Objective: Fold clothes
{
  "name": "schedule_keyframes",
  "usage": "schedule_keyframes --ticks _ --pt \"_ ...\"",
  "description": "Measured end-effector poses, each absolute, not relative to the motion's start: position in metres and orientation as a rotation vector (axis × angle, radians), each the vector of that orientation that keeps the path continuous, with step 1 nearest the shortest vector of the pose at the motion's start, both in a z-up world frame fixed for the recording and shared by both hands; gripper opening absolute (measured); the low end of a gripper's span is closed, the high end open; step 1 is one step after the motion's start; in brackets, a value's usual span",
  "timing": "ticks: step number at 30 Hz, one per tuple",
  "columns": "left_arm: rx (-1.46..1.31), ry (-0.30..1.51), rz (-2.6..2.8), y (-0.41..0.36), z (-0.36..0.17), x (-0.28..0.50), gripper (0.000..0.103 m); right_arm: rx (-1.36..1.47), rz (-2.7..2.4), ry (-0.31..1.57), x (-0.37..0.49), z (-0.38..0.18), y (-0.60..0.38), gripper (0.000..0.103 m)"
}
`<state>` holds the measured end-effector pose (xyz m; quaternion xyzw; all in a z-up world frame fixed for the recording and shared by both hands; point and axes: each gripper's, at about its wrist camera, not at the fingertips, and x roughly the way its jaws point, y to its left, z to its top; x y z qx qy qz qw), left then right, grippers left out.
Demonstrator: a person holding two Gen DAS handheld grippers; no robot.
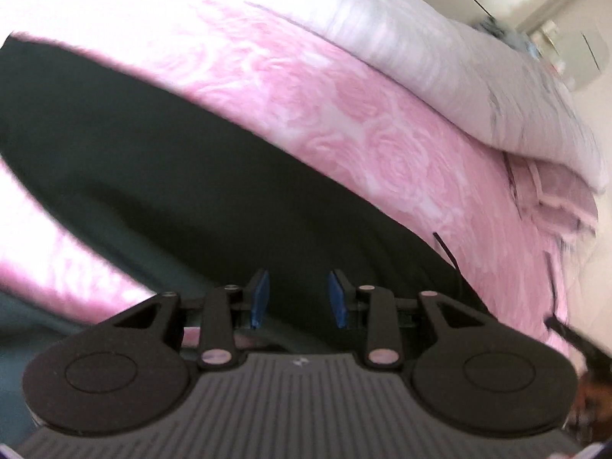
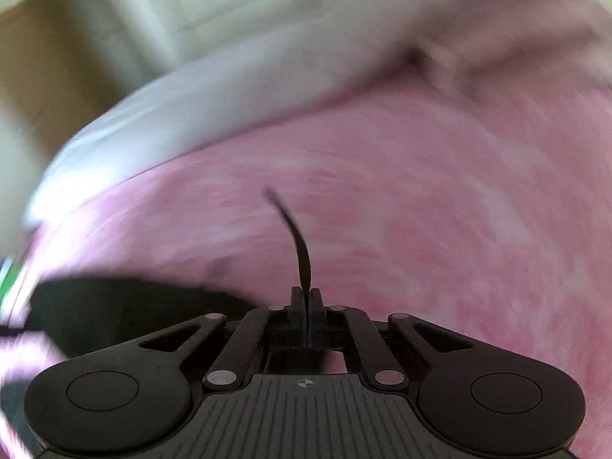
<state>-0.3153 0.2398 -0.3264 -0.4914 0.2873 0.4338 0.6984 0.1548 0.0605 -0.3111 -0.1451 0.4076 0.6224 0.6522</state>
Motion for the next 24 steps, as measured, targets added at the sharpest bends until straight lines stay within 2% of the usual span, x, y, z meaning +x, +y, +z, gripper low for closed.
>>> schedule_keyframes --ticks 4,5,6,8,10,12,13,20,21,22,23,24 --pt "-1.182 0.603 1.016 0.22 -0.334 -0.333 0.029 -0.533 1.748 0.966 0.059 -0.3 0.046 0.0" --pt "-1.197 0.593 1.025 0.215 -0.334 -0.337 0.029 -0.618 1.799 1.015 0.037 -0.309 0.046 0.005" --pt "-1.203 0.585 1.032 0.21 -0.333 -0.342 0.029 -0.734 1.823 1.043 0.019 -0.32 0.047 0.019" --pt "-1.193 0.581 1.048 0.2 -0.329 -0.353 0.029 -0.888 1.805 1.013 0.005 -0.336 0.05 0.036" --pt "-1.21 0.57 1.077 0.193 -0.331 -0.365 0.029 -0.864 1.765 1.017 0.02 -0.339 0.062 0.04" --pt "-1.23 0.558 1.107 0.185 -0.334 -0.377 0.029 -0.785 1.721 1.042 0.042 -0.338 0.078 0.05" --pt "-1.24 0.551 1.122 0.182 -0.336 -0.383 0.029 -0.746 1.698 1.054 0.053 -0.338 0.086 0.05" --pt "-1.288 0.499 1.133 0.164 -0.345 -0.405 0.029 -0.682 1.537 1.065 0.09 -0.381 0.157 0.05" --pt "-1.293 0.497 1.127 0.162 -0.347 -0.407 0.029 -0.682 1.515 1.075 0.089 -0.392 0.164 0.047" --pt "-1.298 0.495 1.122 0.161 -0.349 -0.41 0.029 -0.694 1.493 1.08 0.088 -0.4 0.168 0.038" --pt "-1.303 0.494 1.116 0.159 -0.351 -0.412 0.029 -0.712 1.474 1.074 0.086 -0.409 0.171 0.004" --pt "-1.308 0.492 1.11 0.157 -0.353 -0.415 0.029 -0.721 1.46 1.06 0.085 -0.413 0.172 0.004"
